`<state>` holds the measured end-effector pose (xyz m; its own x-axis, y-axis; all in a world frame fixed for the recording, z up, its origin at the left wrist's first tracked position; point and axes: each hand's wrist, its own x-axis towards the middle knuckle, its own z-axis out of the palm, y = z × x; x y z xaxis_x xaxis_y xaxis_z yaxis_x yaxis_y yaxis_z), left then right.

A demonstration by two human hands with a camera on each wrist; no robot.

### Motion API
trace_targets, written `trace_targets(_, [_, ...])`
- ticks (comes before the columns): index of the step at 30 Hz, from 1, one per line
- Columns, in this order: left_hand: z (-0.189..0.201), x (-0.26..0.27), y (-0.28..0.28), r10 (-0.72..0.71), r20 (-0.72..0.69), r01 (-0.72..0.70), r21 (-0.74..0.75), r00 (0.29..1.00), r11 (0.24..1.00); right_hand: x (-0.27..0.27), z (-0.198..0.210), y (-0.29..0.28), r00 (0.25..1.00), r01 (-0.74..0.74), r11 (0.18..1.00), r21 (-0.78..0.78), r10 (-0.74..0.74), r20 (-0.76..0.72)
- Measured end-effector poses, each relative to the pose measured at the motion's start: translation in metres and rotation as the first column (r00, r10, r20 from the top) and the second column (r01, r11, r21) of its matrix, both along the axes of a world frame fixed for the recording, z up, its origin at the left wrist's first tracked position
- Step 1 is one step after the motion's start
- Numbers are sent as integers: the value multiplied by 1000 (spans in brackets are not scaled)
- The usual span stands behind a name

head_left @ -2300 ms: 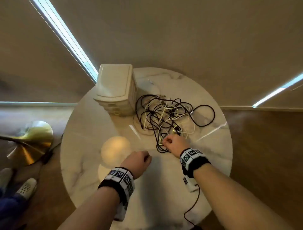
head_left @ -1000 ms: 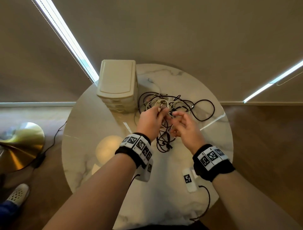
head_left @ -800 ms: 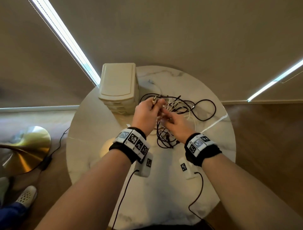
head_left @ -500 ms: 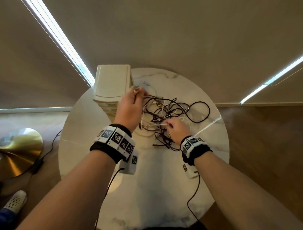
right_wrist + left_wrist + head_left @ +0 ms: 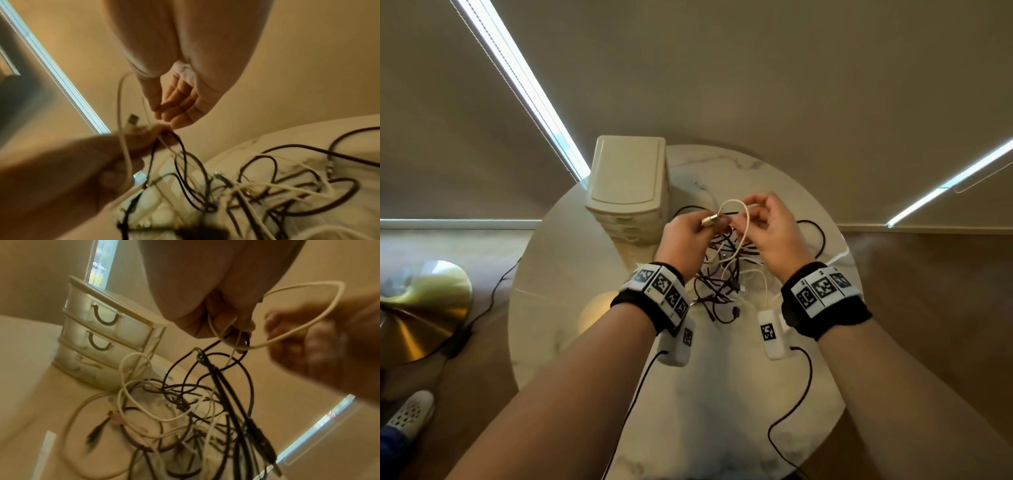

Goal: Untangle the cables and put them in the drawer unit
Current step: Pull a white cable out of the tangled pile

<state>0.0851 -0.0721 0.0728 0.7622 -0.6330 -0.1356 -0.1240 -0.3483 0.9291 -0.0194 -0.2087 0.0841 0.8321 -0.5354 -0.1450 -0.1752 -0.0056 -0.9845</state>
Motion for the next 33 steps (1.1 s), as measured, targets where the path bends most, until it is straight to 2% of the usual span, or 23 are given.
trace_targets(3, [13,0,-7,11,-97,-19,-83,995,996,2,-20,9,992,-78,997,21,80,-102])
trace_targets(5, [18,-2,-12,-8,-187,-15,-118,982,993,6,-32,17,983,-138,988,-67,128,-134])
trace_targets(8, [24,-3,-12,-86,-264,41,-172,961,984,13,-38,22,972,-144,975,-169,108,-210])
trace_targets(11, [30,-1,-9,-67,-285,3,-221,956,975,14,-49,14,954,-149,934,-326,50,-294])
trace_targets(13, [36,2,-7,-26,-271,-47,-261,962,964,12,-67,3,896,-242,841,-484,2,-444])
trace_targets(14, [39,4,-7,-13,-256,-60,-274,967,960,10,-74,-2,862,-279,807,-519,-27,-506])
trace_targets(17, [46,5,-4,-23,-223,-48,-306,974,951,5,-80,-15,805,-299,797,-525,-85,-587])
trace_targets(19, [46,5,0,-9,-219,-64,-324,976,944,8,-70,-25,826,-255,797,-548,-115,-552])
trace_targets(21, [39,9,6,90,-220,-159,-318,971,935,15,-53,-31,909,-97,802,-589,-170,-381])
trace_targets(22, [33,13,9,153,-197,-205,-283,968,937,18,-46,-32,939,-21,797,-604,-191,-285])
trace_targets(24, [19,18,12,208,-94,-220,-149,974,964,21,-34,-29,964,38,827,-561,-178,-197])
trace_targets(26, [6,17,13,144,-5,-144,-17,990,989,20,-25,-23,972,-9,862,-506,-112,-206])
trace_targets(29, [0,6,6,14,-89,-17,-36,996,999,15,-9,-17,977,-92,853,-514,-23,-213])
trace_targets(31, [1,1,-3,-58,-101,54,-41,993,998,14,1,-15,979,-83,820,-566,-40,-201])
trace_targets(33, [4,0,-10,-70,-22,70,-1,997,998,12,7,-16,984,-11,813,-582,-93,-149])
